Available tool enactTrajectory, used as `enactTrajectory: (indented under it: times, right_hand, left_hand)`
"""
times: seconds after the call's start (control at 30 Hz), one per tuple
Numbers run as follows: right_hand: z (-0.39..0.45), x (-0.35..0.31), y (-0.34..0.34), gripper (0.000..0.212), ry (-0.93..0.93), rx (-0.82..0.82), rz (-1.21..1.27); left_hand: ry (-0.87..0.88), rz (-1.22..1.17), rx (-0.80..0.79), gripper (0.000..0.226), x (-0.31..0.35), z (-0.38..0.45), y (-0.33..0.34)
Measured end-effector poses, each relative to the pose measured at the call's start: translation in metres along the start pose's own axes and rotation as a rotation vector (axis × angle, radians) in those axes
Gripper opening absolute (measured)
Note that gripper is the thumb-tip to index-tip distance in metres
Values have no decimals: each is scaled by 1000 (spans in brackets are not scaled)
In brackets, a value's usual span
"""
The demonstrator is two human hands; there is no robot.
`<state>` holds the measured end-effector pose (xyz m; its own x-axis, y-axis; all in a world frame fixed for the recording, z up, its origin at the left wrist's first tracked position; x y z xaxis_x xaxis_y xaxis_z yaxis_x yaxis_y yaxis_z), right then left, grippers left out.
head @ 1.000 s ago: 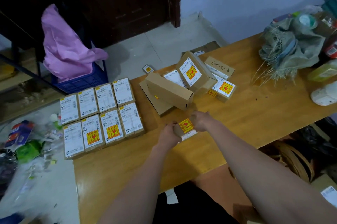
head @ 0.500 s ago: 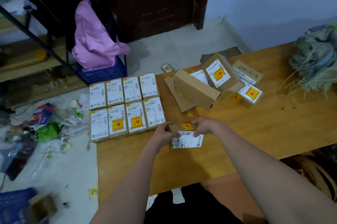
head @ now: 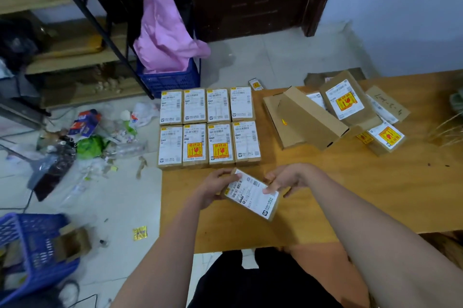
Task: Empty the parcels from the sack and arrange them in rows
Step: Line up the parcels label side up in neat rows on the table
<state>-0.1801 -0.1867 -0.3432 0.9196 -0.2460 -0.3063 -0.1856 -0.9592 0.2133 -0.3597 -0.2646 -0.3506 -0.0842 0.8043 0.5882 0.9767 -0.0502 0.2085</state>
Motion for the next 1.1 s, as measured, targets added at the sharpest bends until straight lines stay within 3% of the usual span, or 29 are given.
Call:
enactTrajectory:
  times: [0.2,0.37,0.57,0.7,1.1]
  right_hand:
    - [23,-55,42,74,-52,-50,-30]
    - [36,-89,70,59,-65,-14,-26]
    - [69,-107,90,81,-83,96,112]
    - [84,-122,108,79,-114,110,181]
    - [124,-155,133,38,-128,214,165]
  left_hand:
    - [59,-76,34,53,-16,-23,-35]
    - [139,-239,238,54,-42,-50,-84]
    - [63,-270,281,54,-80,-73,-113]
    - [29,-237,286,55,-91,-79,-123]
    - [-31,-137,422,47,-115,-87,-171]
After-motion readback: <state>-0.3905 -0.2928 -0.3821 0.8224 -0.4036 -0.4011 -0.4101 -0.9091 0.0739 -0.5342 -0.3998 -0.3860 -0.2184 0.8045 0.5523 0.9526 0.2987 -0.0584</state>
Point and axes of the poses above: each hand's wrist, its own z-axis towards the middle knuckle, its own y-axis out of the palm, x = y × z, the point moved 10 cm from there along z, towards the middle knuckle, and after that the axes turned 14 degrees about -x, right-handed, at the moved point
